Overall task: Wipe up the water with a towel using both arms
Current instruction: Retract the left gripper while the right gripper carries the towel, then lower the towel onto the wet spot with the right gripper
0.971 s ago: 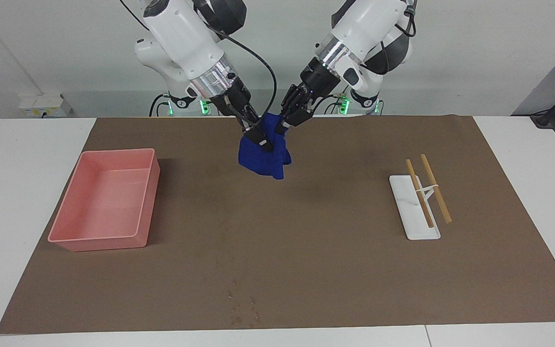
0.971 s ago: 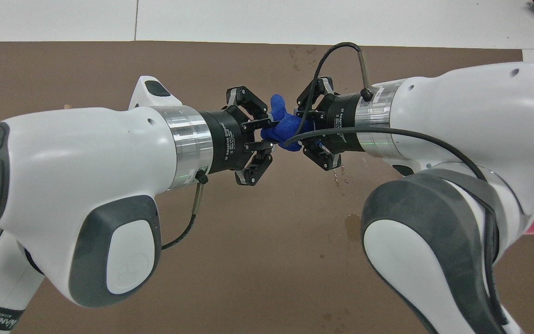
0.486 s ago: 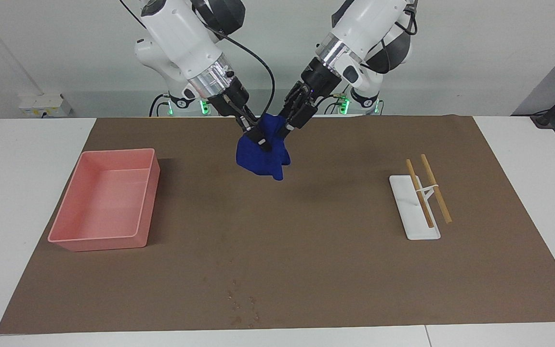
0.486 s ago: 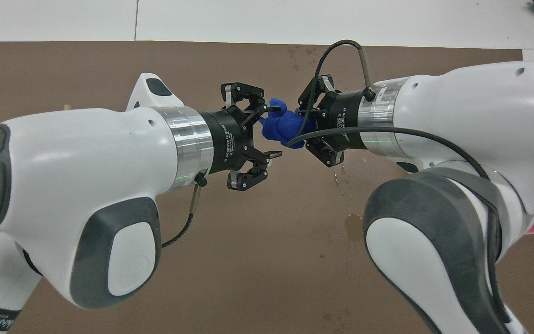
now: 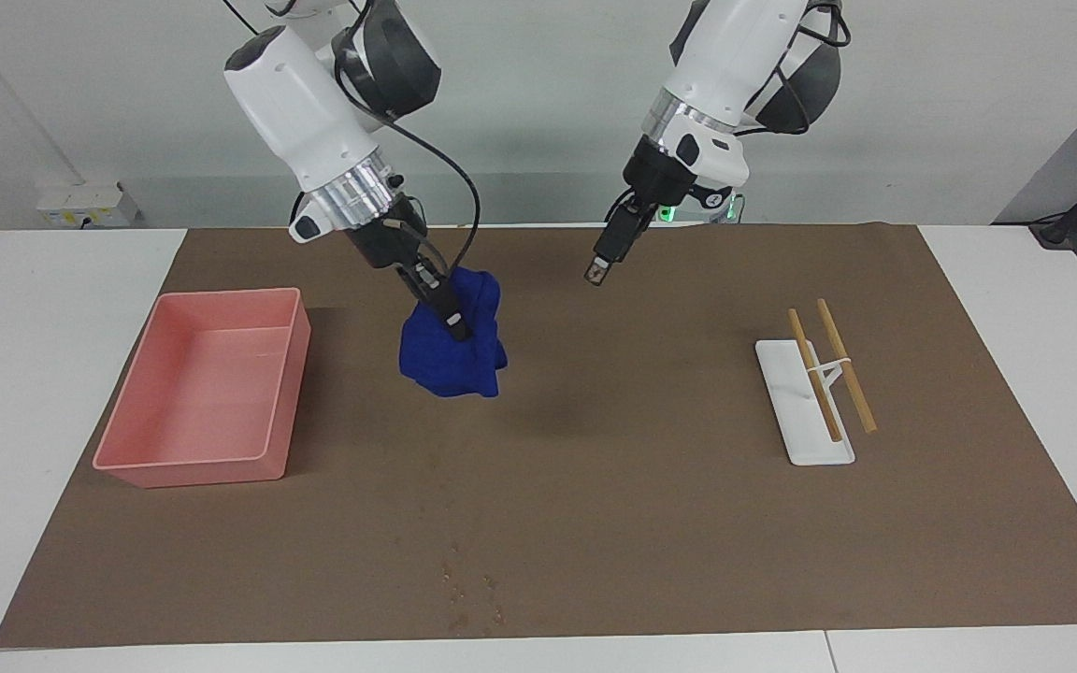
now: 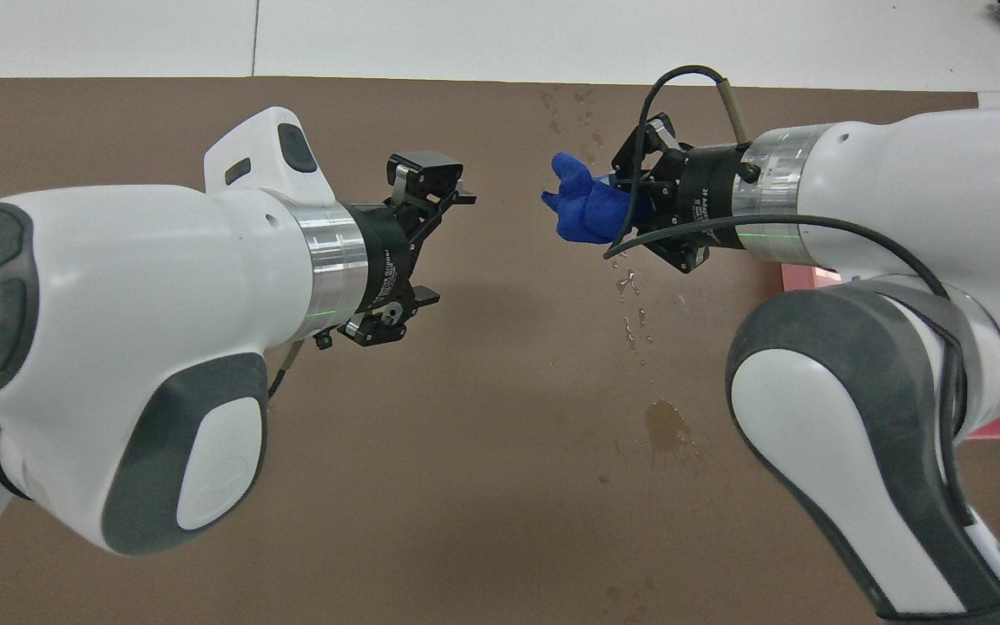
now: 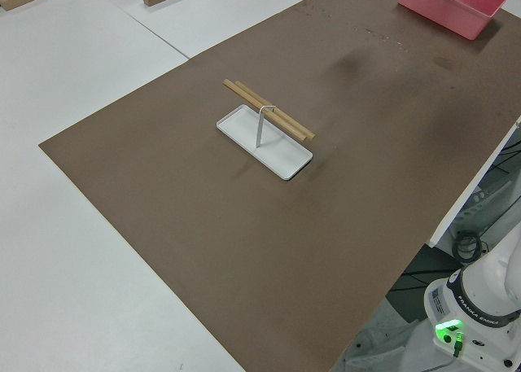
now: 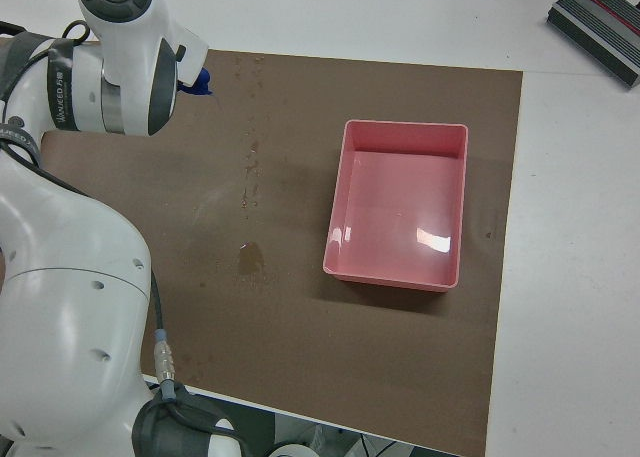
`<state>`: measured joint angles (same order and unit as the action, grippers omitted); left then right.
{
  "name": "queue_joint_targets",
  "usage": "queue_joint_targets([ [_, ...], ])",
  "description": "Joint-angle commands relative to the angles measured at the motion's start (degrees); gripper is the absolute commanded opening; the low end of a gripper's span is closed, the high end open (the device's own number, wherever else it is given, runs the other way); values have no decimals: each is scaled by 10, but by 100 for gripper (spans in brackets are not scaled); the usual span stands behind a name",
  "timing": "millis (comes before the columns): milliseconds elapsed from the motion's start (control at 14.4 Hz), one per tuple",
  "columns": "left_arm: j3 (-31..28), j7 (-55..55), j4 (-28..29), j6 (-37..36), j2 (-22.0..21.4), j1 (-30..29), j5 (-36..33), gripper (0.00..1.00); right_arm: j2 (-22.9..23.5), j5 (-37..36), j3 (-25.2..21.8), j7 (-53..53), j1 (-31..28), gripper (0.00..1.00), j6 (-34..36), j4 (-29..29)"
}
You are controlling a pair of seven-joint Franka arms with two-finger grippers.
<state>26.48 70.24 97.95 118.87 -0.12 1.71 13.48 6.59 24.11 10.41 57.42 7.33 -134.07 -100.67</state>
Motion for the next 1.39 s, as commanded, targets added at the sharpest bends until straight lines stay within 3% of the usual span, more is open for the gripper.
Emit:
queue_joint_targets([
  [0,-1,-138,-13,-77,-11,-40,-56,100,57,-10,3,-98,-6,0,-81,-7],
  [208,-2,-353,-37,-159,-10,-107,-78,100,125,-11,3,-175,-13,0,-156,-8],
  [486,-12,-531,-93,-263,-4,-177,-94,100,161,-10,3,-224,-24,0,-167,-23],
  [555,-47,-574,-102,-292,-6,-167,-114,100,162,-10,3,-224,-34,0,-164,-42],
  [833,-281,-747,-106,-332,-13,28,-126,100,144,-8,5,-217,-35,0,-137,-112],
  [1110,-276,-758,-65,-322,-51,32,-129,100,113,-8,4,-218,-46,0,-16,-136],
  [1318,-270,-758,-64,-323,-52,30,-129,100,80,-8,4,-224,-51,0,24,-191],
])
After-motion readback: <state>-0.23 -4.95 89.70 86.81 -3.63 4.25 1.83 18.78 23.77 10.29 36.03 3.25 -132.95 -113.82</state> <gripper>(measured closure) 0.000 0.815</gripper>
